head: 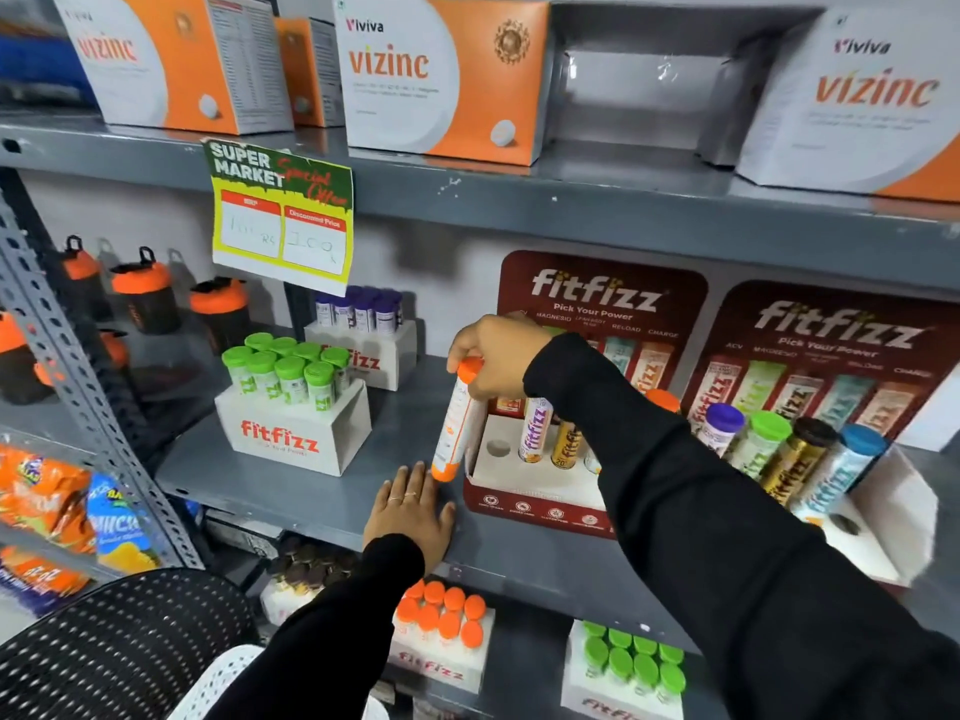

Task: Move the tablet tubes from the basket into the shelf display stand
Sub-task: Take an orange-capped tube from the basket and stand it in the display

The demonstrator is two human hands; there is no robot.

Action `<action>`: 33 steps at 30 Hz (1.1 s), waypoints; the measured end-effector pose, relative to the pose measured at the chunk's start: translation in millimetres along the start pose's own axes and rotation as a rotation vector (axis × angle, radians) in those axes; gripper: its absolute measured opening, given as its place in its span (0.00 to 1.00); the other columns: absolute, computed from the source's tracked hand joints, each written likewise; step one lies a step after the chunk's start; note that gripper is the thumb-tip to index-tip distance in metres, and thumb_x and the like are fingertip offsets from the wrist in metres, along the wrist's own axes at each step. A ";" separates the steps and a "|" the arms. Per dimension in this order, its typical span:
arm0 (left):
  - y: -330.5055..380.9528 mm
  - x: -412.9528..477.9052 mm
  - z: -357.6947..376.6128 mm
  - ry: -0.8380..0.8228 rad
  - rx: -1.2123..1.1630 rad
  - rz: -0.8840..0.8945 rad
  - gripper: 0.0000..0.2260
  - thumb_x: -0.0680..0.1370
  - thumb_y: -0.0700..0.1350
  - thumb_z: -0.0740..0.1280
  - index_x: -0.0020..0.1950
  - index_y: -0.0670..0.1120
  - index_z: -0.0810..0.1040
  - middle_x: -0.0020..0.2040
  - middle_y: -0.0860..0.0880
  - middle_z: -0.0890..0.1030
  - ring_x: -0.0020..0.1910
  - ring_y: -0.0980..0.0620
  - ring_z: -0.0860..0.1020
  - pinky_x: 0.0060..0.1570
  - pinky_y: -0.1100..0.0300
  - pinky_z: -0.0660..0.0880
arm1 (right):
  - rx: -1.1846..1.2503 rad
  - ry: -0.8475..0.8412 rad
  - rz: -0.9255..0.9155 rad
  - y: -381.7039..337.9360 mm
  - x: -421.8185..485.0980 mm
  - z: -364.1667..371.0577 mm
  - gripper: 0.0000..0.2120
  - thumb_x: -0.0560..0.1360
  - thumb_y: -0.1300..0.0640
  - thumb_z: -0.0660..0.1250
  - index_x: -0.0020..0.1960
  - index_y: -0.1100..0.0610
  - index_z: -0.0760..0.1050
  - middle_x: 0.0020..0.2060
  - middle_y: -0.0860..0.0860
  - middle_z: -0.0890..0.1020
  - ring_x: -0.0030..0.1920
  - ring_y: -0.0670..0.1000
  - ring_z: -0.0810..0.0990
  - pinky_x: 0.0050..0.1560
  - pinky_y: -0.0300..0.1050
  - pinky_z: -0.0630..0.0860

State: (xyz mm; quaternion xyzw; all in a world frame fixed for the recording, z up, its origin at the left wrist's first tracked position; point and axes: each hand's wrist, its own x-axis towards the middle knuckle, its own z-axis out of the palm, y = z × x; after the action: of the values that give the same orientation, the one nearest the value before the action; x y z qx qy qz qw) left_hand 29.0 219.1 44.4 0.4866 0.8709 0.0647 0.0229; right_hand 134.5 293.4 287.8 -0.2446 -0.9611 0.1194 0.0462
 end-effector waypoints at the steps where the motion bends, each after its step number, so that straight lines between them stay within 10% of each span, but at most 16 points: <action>1: 0.2 0.4 -0.9 -0.003 0.004 0.000 0.27 0.81 0.56 0.45 0.77 0.44 0.49 0.77 0.47 0.50 0.76 0.48 0.47 0.74 0.53 0.45 | 0.017 0.005 0.002 2.7 -0.1 -1.8 0.13 0.72 0.62 0.69 0.56 0.55 0.81 0.58 0.51 0.82 0.58 0.53 0.79 0.55 0.42 0.76; 11: 1.6 -1.2 -1.2 -0.019 0.022 -0.010 0.26 0.82 0.55 0.44 0.76 0.43 0.48 0.77 0.46 0.48 0.76 0.48 0.46 0.74 0.54 0.44 | 0.140 0.112 0.044 25.3 -10.9 -20.5 0.09 0.74 0.57 0.70 0.52 0.61 0.82 0.52 0.53 0.84 0.53 0.51 0.80 0.37 0.36 0.69; 20: 25.5 -28.5 7.2 0.137 -0.134 -0.028 0.27 0.79 0.54 0.45 0.68 0.40 0.71 0.69 0.42 0.71 0.69 0.44 0.67 0.70 0.52 0.60 | 0.186 0.090 0.118 49.7 -43.2 -35.2 0.22 0.69 0.64 0.73 0.63 0.59 0.77 0.61 0.53 0.80 0.59 0.52 0.79 0.57 0.41 0.76; 24: 59.3 -52.1 10.6 0.282 -0.098 0.216 0.16 0.74 0.49 0.54 0.39 0.43 0.79 0.39 0.44 0.80 0.38 0.42 0.78 0.44 0.52 0.73 | 0.181 0.094 0.129 62.5 -71.7 -45.2 0.17 0.70 0.62 0.73 0.59 0.59 0.80 0.57 0.54 0.83 0.57 0.53 0.80 0.58 0.45 0.77; 30: 127.1 -61.2 9.0 0.286 -0.049 0.638 0.15 0.74 0.50 0.56 0.43 0.46 0.80 0.43 0.47 0.82 0.40 0.47 0.80 0.49 0.58 0.68 | 0.292 0.016 0.178 93.0 -120.4 -57.8 0.14 0.73 0.63 0.72 0.57 0.59 0.74 0.56 0.61 0.82 0.45 0.59 0.83 0.51 0.57 0.80; 33: 160.3 -61.4 13.1 0.206 0.016 0.852 0.17 0.74 0.53 0.55 0.46 0.47 0.82 0.45 0.49 0.84 0.42 0.49 0.81 0.47 0.61 0.76 | 0.291 0.003 0.212 115.0 -146.2 -62.3 0.15 0.74 0.66 0.69 0.61 0.61 0.76 0.53 0.59 0.82 0.33 0.47 0.81 0.39 0.40 0.81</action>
State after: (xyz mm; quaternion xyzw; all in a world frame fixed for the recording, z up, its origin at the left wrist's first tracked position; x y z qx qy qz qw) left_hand 198.0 251.0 51.6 0.7936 0.5905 0.1097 -0.0967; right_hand 324.6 334.0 314.6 -0.3354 -0.9025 0.2613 0.0697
